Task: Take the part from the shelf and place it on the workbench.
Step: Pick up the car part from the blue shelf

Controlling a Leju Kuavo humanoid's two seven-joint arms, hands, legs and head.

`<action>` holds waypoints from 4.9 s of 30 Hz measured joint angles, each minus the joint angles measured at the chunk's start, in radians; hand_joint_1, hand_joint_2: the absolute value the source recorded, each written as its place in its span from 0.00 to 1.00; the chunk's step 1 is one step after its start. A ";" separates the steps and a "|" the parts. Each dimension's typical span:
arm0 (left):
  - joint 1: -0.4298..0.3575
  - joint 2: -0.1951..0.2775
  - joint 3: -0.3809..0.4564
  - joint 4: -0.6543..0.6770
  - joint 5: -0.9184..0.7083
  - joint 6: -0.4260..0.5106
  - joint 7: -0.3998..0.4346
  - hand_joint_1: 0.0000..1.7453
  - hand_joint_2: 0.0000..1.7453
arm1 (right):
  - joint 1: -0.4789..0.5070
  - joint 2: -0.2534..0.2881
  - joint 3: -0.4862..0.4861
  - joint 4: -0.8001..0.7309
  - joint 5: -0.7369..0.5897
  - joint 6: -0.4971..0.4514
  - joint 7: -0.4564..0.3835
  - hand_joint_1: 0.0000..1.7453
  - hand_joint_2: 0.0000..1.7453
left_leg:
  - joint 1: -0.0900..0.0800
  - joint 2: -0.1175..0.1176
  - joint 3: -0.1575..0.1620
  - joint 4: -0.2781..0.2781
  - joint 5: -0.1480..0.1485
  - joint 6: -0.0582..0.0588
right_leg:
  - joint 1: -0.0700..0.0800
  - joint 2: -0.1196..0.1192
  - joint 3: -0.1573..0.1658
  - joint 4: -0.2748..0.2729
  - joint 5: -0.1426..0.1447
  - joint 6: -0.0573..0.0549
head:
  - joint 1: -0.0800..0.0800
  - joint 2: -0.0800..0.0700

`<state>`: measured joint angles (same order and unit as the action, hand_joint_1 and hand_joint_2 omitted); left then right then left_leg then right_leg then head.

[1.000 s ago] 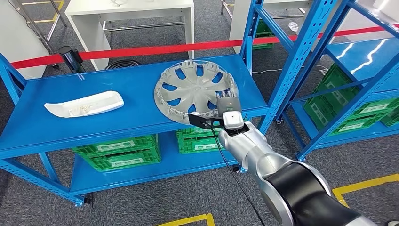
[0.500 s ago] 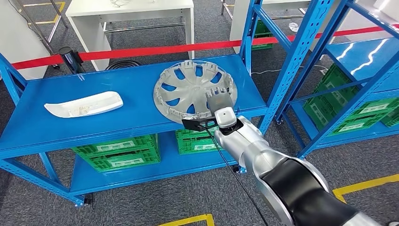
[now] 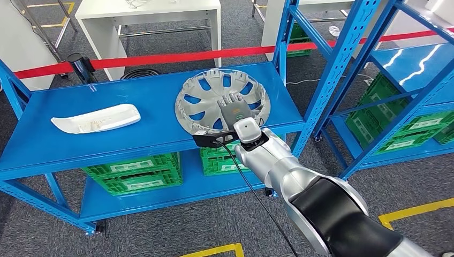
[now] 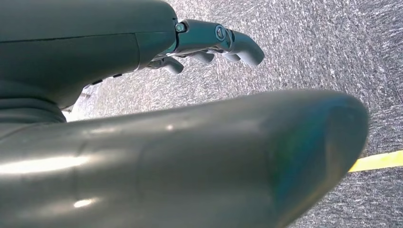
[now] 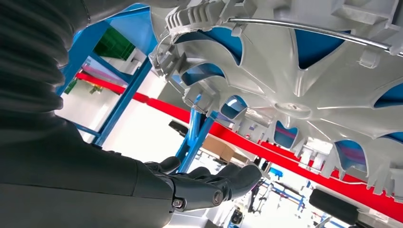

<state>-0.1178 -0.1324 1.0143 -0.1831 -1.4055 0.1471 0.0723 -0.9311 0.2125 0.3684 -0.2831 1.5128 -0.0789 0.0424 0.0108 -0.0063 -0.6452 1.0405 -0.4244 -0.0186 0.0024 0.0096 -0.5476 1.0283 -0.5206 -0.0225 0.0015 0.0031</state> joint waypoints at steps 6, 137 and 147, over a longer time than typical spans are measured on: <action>-0.003 0.000 0.000 0.000 -0.005 0.000 0.006 0.00 0.00 | 0.000 0.000 0.000 0.000 -0.041 -0.034 -0.018 0.00 1.00 | 0.000 0.000 0.000 0.000 0.000 0.000 | 0.000 0.000 0.000 0.000 0.000 0.000 | 0.000 0.000; -0.025 -0.008 0.000 0.000 -0.032 0.019 0.037 0.00 0.00 | 0.056 -0.039 -0.165 0.015 -0.236 0.056 0.104 1.00 1.00 | 0.000 0.000 0.003 0.000 0.000 0.000 | 0.000 0.000 0.001 0.000 -0.001 0.001 | 0.000 0.000; -0.025 -0.008 0.000 0.000 -0.032 0.018 0.029 0.00 0.00 | 0.056 -0.043 -0.165 0.015 -0.232 0.058 0.104 1.00 1.00 | 0.000 0.000 0.003 0.000 0.000 0.000 | 0.000 0.000 0.002 0.000 -0.001 0.001 | 0.000 0.000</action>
<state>-0.1428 -0.1404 1.0143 -0.1831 -1.4378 0.1656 0.1015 -0.8751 0.1691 0.2029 -0.2678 1.2806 -0.0210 0.1465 0.0108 -0.0063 -0.6420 1.0403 -0.4242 -0.0181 0.0022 0.0097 -0.5460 1.0279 -0.5213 -0.0220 0.0011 0.0031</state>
